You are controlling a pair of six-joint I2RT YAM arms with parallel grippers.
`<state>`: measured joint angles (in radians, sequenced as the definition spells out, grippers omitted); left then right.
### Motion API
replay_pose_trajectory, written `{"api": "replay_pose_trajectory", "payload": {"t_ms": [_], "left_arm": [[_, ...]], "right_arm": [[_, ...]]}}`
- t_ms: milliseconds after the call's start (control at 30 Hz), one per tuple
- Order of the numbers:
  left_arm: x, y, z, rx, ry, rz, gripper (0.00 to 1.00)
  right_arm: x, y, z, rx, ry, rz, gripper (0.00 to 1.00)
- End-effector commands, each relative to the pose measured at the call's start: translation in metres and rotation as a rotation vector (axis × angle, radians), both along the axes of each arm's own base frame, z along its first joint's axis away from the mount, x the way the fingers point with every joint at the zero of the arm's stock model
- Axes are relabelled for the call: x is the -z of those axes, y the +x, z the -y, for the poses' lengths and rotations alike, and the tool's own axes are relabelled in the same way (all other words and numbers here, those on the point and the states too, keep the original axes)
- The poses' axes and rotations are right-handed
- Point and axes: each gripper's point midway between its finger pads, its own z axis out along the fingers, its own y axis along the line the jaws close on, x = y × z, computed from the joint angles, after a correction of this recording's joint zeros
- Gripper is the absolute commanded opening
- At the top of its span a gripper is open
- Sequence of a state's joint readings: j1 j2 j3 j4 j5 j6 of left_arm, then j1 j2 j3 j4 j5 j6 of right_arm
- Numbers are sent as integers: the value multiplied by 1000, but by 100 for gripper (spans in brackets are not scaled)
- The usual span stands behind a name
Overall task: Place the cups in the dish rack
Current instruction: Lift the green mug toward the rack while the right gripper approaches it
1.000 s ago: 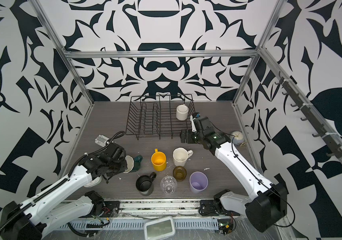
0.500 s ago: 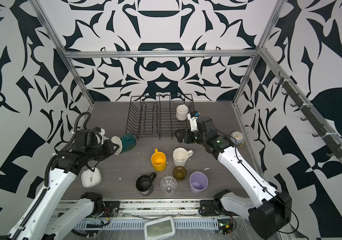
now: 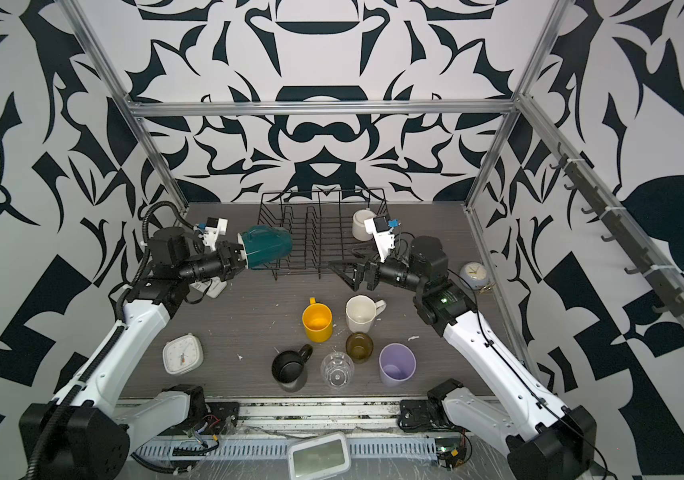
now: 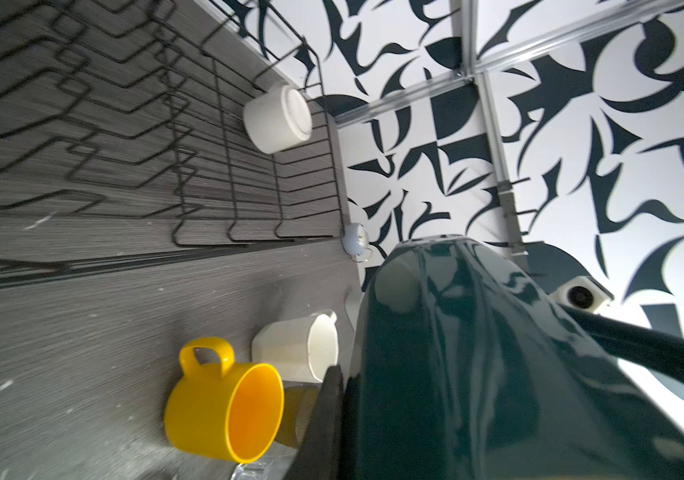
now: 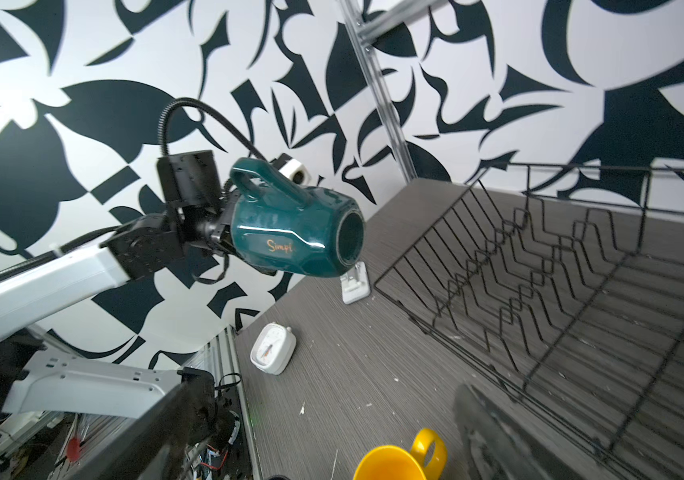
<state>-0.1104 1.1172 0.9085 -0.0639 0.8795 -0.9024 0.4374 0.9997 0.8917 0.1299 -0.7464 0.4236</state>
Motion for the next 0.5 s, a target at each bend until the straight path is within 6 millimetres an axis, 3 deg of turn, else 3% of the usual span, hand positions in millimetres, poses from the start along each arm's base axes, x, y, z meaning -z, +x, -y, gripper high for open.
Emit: {"api": "replay_pose_trajectory", "payload": {"t_ms": [0, 467], "left_arm": [[-41, -17, 13, 158, -102, 134, 0], [-14, -39, 41, 356, -122, -56, 0]], "right_arm": [[-39, -16, -5, -79, 81, 186, 100], [-58, -6, -47, -195, 54, 324, 99]]}}
